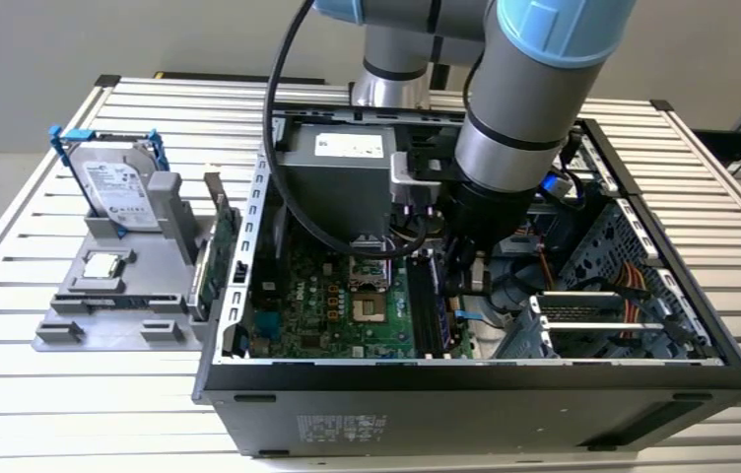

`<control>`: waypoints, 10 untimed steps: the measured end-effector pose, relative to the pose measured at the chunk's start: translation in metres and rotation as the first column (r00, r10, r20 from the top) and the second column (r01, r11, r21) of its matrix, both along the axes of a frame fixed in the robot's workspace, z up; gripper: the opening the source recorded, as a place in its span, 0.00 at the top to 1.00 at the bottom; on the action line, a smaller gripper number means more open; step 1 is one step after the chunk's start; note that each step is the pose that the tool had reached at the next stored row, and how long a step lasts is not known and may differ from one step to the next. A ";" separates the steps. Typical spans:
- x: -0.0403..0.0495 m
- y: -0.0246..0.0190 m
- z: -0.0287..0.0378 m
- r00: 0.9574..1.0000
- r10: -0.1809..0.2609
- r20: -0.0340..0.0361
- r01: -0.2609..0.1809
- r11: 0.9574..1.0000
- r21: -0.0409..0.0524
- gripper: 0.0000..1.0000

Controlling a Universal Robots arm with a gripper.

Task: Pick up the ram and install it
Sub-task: 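Press down the ram until it locks into place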

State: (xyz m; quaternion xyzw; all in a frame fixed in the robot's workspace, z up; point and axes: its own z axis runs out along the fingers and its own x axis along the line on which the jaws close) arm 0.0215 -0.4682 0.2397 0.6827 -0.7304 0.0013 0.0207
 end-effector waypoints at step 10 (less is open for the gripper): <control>0.0000 0.0015 -0.0051 1.000 0.010 0.000 -0.010 1.000 0.000 1.00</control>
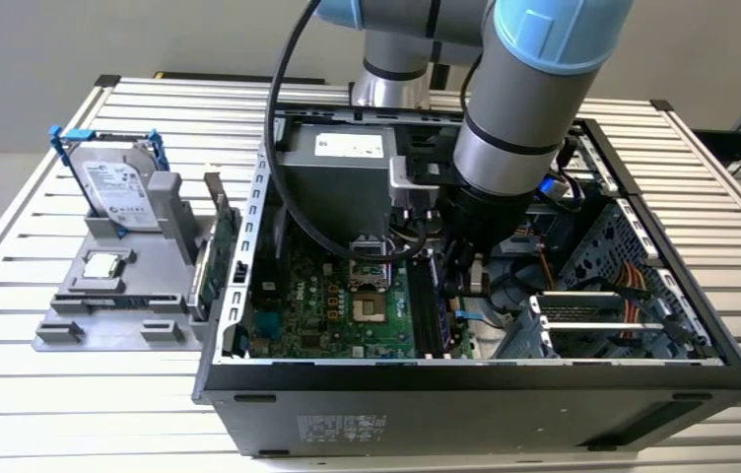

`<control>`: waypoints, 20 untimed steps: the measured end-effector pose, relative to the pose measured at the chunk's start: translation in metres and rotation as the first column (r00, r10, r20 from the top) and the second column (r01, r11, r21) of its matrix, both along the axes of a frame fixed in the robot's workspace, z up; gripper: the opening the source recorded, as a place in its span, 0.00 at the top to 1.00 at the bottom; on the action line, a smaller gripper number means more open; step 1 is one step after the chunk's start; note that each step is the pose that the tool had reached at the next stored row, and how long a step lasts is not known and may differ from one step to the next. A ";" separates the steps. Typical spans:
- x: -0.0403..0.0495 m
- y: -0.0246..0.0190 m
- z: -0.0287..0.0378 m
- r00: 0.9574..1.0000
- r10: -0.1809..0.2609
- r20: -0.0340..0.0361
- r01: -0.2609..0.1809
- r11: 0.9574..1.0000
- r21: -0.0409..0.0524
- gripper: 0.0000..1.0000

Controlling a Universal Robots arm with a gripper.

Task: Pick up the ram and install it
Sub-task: 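Press down the ram until it locks into place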

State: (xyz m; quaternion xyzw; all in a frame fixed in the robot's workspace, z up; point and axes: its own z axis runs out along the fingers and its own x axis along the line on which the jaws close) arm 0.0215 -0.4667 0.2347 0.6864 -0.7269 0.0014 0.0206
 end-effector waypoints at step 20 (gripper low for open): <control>0.0000 -0.0001 -0.0103 1.000 0.000 0.002 0.000 1.000 0.015 1.00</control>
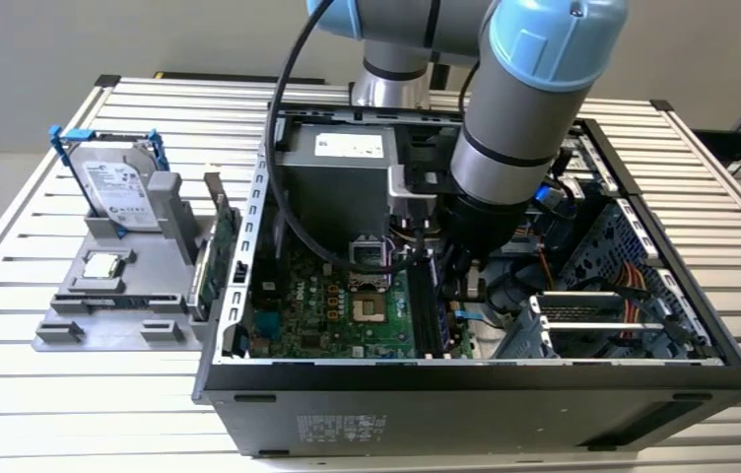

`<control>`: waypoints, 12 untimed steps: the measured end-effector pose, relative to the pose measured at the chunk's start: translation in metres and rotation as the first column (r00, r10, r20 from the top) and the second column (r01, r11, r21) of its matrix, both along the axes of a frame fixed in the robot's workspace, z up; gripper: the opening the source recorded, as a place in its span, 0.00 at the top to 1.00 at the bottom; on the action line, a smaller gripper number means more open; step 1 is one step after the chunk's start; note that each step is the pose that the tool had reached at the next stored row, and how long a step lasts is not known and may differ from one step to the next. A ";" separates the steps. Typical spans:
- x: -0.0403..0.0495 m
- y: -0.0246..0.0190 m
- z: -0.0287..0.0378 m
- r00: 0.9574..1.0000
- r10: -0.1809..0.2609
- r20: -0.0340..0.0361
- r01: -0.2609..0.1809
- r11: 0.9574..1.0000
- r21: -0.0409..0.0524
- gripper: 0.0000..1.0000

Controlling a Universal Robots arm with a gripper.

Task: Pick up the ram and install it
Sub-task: 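Press down the ram until it locks into place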

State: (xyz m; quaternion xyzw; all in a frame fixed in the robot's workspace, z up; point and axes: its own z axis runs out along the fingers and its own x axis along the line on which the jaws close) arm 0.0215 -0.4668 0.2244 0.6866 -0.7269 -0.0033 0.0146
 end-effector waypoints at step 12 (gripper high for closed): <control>0.0000 -0.0001 -0.0073 1.000 0.000 0.000 0.000 1.000 0.014 1.00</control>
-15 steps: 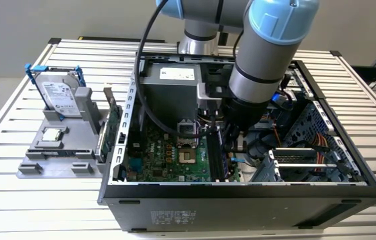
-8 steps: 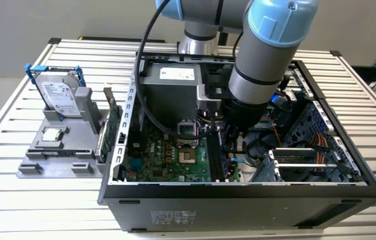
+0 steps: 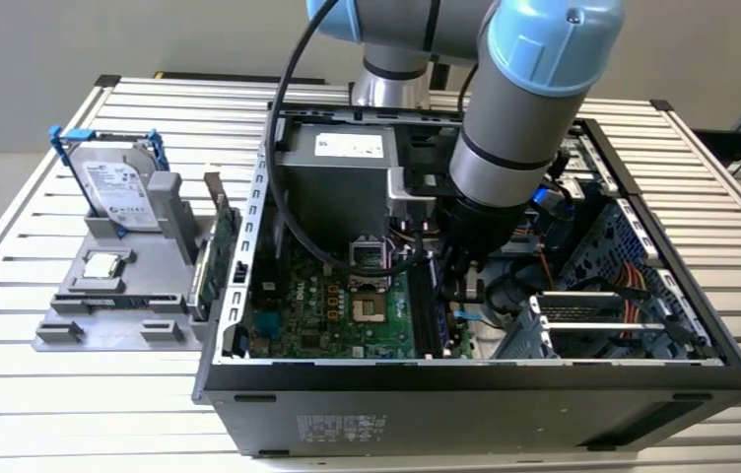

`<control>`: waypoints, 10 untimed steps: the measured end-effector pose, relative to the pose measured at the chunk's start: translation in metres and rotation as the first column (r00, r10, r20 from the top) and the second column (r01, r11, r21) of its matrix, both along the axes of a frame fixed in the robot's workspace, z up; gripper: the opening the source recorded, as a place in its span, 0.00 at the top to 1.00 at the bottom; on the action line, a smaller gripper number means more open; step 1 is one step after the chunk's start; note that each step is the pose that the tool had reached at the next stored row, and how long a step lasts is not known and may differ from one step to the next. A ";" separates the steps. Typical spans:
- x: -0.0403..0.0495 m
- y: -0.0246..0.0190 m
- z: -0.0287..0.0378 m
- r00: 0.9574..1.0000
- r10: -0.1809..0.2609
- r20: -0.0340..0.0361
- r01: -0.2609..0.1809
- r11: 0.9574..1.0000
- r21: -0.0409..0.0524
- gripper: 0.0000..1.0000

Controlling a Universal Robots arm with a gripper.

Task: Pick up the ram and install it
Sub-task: 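Press down the ram until it locks into place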

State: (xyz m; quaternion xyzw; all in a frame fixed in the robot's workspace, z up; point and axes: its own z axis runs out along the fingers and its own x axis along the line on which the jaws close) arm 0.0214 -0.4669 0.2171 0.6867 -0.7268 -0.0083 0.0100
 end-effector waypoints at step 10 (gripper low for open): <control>0.0000 0.0000 0.0000 1.000 0.000 0.000 0.000 1.000 0.000 1.00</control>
